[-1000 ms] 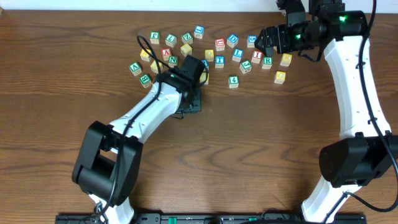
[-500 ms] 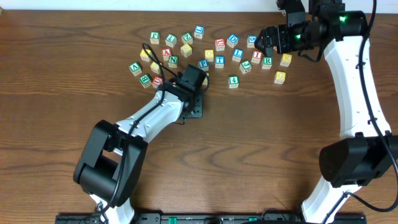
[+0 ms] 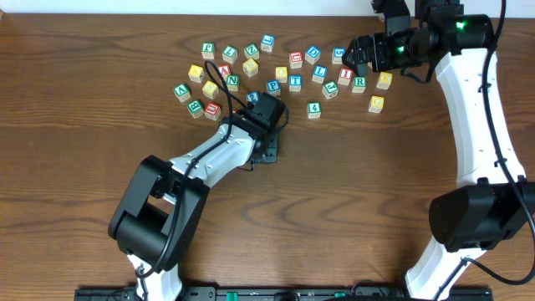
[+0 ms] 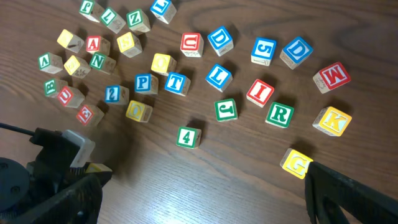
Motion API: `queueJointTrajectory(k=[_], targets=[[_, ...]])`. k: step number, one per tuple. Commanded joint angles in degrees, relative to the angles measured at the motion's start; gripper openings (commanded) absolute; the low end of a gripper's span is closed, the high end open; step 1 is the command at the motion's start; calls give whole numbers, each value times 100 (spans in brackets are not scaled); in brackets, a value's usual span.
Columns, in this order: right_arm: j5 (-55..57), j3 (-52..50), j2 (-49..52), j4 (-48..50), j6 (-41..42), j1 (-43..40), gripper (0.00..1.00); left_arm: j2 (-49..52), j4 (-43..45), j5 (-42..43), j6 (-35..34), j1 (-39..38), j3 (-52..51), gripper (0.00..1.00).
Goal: Spell out CORL
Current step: 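Carry the C block toward the front and set it down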
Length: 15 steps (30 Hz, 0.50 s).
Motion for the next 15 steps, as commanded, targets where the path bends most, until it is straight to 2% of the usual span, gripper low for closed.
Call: queueJointTrajectory(k=[1, 15], targets=[[-50, 118, 17, -9, -20, -9, 99, 101, 11, -114, 31, -4, -37, 27], [-50, 118, 17, -9, -20, -9, 99, 352, 74, -111, -79, -2, -42, 28]])
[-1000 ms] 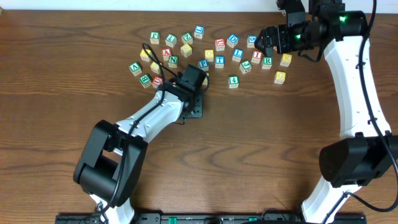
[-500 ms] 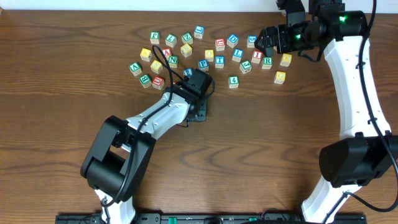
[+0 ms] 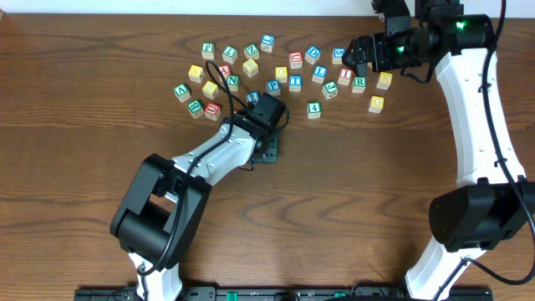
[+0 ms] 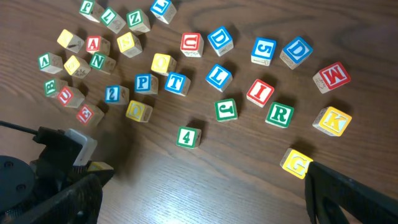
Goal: Spell out CORL
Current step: 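Carry the C block toward the front and set it down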
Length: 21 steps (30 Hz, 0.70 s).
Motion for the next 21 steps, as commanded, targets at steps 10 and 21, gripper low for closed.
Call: queueJointTrajectory(k=[10, 21], targets=[[-50, 116, 17, -4, -20, -9, 99, 267, 11, -59, -50, -2, -39, 43], [-50, 116, 17, -4, -20, -9, 99, 175, 9, -66, 122, -2, 85, 42]])
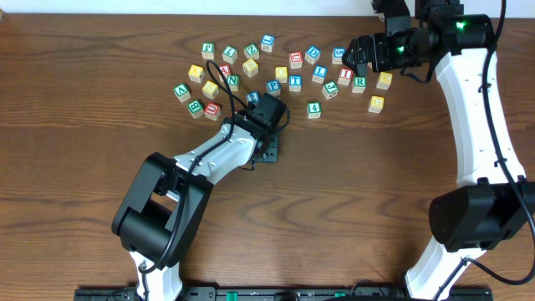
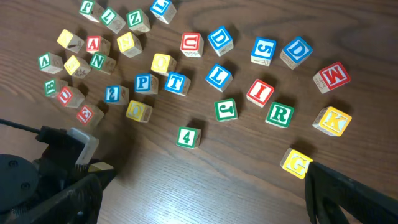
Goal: Spell out CORL
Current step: 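Carry the C block toward the front and set it down, then move the right gripper over the yellow O block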
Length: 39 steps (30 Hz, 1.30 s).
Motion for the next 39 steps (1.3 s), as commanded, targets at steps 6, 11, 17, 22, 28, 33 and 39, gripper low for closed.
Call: queueJointTrajectory(k=[6, 11, 17, 22, 28, 33, 39], targets=[[-50, 116, 17, -7, -20, -9, 99, -74, -55, -57, 481, 79, 313, 43], [-50, 116, 17, -4, -20, -9, 99, -310, -55, -59, 483, 330, 535, 48], [-50, 116, 17, -7, -20, -9, 99, -669, -68, -52, 691, 638, 702, 52], [-50, 116, 17, -7, -20, -9, 99, -1290, -317, -52, 717, 745, 835, 54], [-50, 116, 17, -4, -20, -9, 99, -2194, -955, -55, 715, 905, 1049, 54], [-50, 116, 17, -4, -20, -9, 99, -2848, -1233, -57, 715, 1226, 1054, 54], [-168, 116, 17, 9, 7, 2, 99, -3119, -1508, -122, 734, 1633, 1051, 54]])
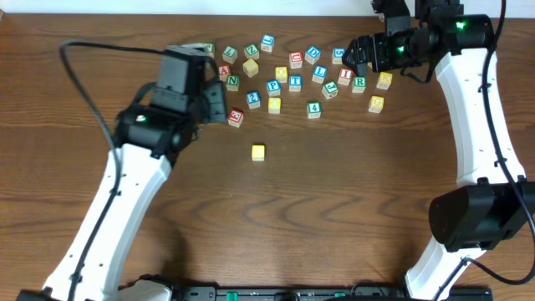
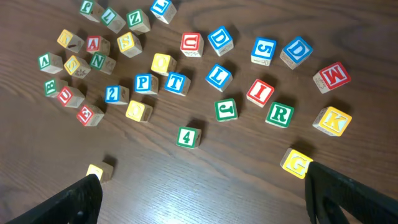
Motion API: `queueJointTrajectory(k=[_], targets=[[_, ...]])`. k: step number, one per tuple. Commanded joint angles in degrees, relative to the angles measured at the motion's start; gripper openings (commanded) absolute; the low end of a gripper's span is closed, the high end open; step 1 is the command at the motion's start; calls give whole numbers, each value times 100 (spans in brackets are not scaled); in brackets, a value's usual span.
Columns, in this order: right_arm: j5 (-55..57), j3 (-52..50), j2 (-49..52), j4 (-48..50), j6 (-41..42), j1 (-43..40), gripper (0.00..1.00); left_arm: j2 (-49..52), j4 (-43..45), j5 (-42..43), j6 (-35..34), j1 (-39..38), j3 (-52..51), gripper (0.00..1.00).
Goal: Spell out CORL
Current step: 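Move the right gripper over the yellow O block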
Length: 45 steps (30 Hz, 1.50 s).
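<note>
A lone yellow block (image 1: 257,151) sits on the brown table, apart from the scattered letter blocks; in the right wrist view this yellow block (image 2: 96,170) shows no readable letter. Among the scatter are the green R (image 2: 280,113), the blue L (image 2: 217,76) and a yellow round-letter block (image 2: 161,63). My left gripper (image 1: 219,107) is raised over the left end of the scatter, its fingers looking apart with nothing between them. My right gripper (image 1: 359,57) hovers over the right end of the scatter, wide open and empty (image 2: 214,205).
Several other letter and number blocks lie in a band across the far half of the table, among them a yellow G (image 2: 295,163), a yellow K (image 2: 333,121) and a green 4 (image 2: 188,137). Bare wood (image 1: 276,217) fills the near half.
My left gripper was down at the yellow block in the table's middle. It is now up and away to the rear left, and the block stands alone. The right arm has not moved.
At all three earlier moments my left gripper stayed low at the same middle spot, a yellow block showing under its fingers, while the right gripper hung open over the right blocks. Now the left arm has drawn back and the yellow block is left there.
</note>
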Motion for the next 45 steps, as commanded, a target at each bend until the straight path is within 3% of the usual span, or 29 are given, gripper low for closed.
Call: queueJointTrajectory(k=[1, 18, 26, 38, 45], targets=[[-247, 116, 17, -46, 15, 13, 99, -37, -168, -116, 118, 201, 116, 54], [-420, 111, 39, 319, 223, 289, 97, -35, -544, -332, 164, 479, 116, 54], [1021, 214, 120, 949, 1231, 1104, 95, -35, -492, -422, 162, 487, 116, 54], [2022, 1893, 1718, 824, 2122, 1801, 84, -35, -505, -479, 157, 487, 116, 54], [2232, 1891, 2522, 1279, 2496, 2033, 66, -35, -529, -479, 133, 487, 114, 54]])
